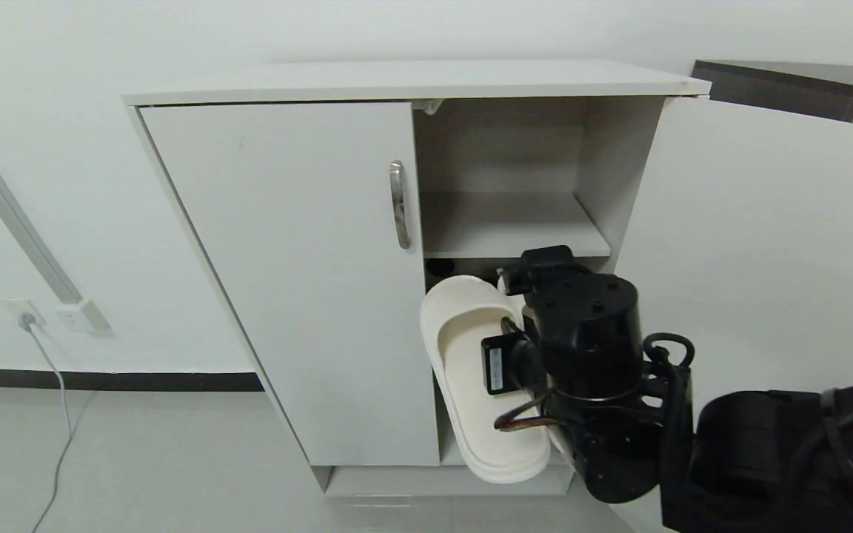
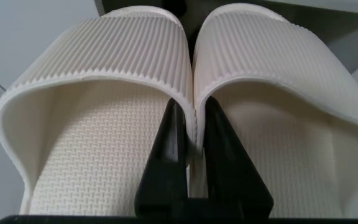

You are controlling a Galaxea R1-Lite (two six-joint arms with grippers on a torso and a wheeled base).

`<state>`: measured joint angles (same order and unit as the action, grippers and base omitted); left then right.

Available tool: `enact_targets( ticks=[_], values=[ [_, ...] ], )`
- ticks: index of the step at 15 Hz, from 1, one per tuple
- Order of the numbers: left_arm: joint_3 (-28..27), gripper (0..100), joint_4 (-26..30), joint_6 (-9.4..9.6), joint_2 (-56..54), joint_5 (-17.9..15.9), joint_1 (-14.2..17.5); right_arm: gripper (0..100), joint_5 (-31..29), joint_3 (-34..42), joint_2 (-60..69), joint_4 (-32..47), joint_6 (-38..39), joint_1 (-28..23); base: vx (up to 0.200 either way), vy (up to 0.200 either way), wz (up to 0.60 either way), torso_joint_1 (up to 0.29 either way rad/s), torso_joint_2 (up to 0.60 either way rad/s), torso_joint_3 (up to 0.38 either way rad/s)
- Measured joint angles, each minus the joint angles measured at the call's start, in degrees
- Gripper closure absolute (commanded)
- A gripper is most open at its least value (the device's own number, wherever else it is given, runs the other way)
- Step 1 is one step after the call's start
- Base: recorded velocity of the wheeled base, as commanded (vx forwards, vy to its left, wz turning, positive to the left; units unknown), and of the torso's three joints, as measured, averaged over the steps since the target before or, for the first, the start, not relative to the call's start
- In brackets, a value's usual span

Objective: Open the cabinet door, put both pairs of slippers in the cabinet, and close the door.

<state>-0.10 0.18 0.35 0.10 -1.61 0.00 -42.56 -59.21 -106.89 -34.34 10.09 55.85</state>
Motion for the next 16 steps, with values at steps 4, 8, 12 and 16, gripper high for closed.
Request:
enact_targets(
  ticks=[4, 8, 12, 16],
  values=[
    [0.00, 100, 0.00, -0.02, 0.00, 0.02, 0.00, 100, -5.10, -12.78, -2.38, 10.78, 1.12, -2.02, 0.000, 0.000, 0.00, 0.000, 0.00, 0.000],
    [0.00, 100, 0.00, 0.00, 0.00, 0.02, 0.00, 100, -6.70, -18.41, -4.08, 13.65, 0.72, -4.97, 0.000, 0.000, 0.00, 0.000, 0.00, 0.000],
    [0.00, 100, 0.02, -0.02, 0.00, 0.02, 0.00, 100, -6.66, -19.54, -4.89, 13.76, 0.11, -6.31, 0.150, 0.000, 0.00, 0.007, 0.00, 0.002],
    [0.00, 100, 0.06, 0.00, 0.00, -0.05, 0.00, 100, -6.02, -19.64, -4.91, 13.68, 0.00, -7.25, 0.200, 0.000, 0.00, 0.001, 0.00, 0.002]
  ],
)
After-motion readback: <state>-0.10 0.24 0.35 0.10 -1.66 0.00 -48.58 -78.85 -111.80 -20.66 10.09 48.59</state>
